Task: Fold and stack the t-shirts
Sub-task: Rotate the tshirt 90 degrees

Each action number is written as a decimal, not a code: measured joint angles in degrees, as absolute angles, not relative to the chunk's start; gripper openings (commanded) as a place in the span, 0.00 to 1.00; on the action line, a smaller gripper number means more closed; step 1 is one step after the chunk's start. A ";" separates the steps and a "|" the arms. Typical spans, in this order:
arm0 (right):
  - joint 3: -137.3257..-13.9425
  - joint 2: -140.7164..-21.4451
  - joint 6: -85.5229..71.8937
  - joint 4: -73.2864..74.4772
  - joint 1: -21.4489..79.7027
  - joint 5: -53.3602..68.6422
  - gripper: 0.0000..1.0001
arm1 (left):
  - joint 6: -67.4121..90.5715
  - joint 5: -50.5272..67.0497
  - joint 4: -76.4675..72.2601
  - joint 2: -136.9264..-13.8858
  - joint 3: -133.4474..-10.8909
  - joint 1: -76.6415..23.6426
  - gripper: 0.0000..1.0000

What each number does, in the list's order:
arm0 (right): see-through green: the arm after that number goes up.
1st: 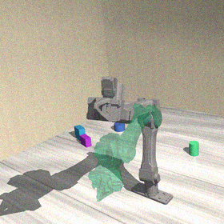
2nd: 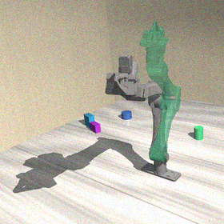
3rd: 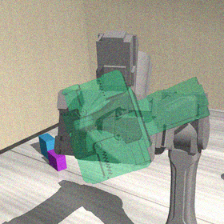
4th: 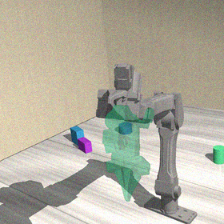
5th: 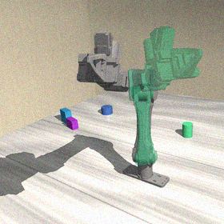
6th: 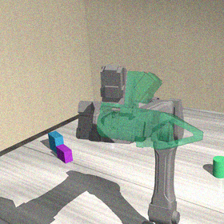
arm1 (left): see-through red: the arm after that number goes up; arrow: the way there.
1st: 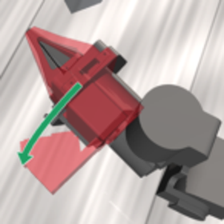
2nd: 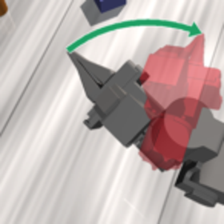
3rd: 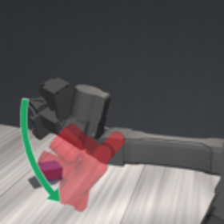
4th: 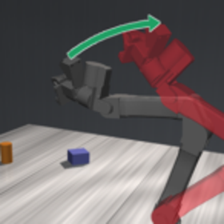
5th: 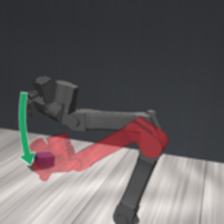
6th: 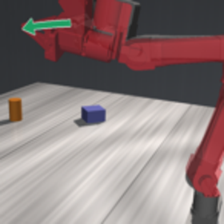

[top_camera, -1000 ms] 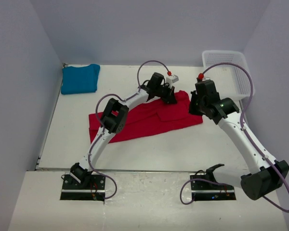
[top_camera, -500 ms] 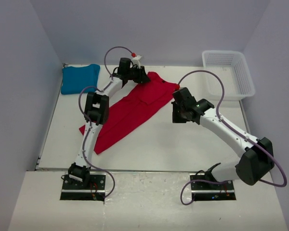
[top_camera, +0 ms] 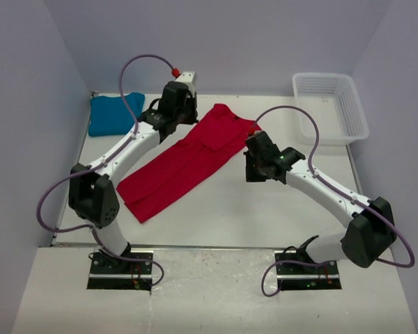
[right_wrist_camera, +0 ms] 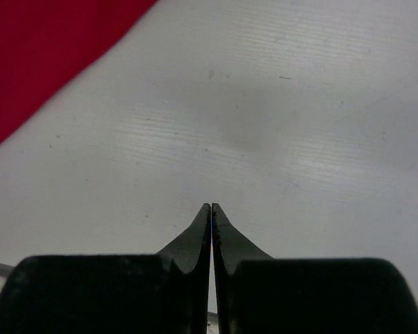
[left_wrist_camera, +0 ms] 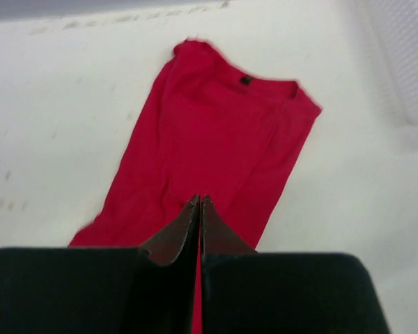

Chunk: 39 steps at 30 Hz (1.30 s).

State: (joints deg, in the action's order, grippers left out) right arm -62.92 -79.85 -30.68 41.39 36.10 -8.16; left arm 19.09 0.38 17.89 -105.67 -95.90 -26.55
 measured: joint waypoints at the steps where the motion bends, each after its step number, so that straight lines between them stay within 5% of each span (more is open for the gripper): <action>1: -62.92 -79.31 -30.57 41.25 36.10 -8.10 0.01 | 19.68 -3.79 19.53 -101.91 -92.16 -27.66 0.00; 11: -61.43 -75.40 -29.71 38.15 36.49 -6.31 0.01 | 26.94 -21.63 35.05 -91.13 -58.94 -29.89 0.00; 20: -59.11 -72.47 -29.56 37.56 36.88 -4.91 0.02 | 32.10 -24.77 36.51 -80.88 -52.03 -33.21 0.00; 39: -56.86 -67.99 -30.04 37.28 37.60 -5.02 0.04 | 38.39 -30.72 36.77 -90.98 -45.95 -41.71 0.00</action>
State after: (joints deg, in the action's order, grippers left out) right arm -56.86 -67.99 -30.04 37.28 37.60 -5.02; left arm 38.39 -30.72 36.77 -90.98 -45.95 -41.71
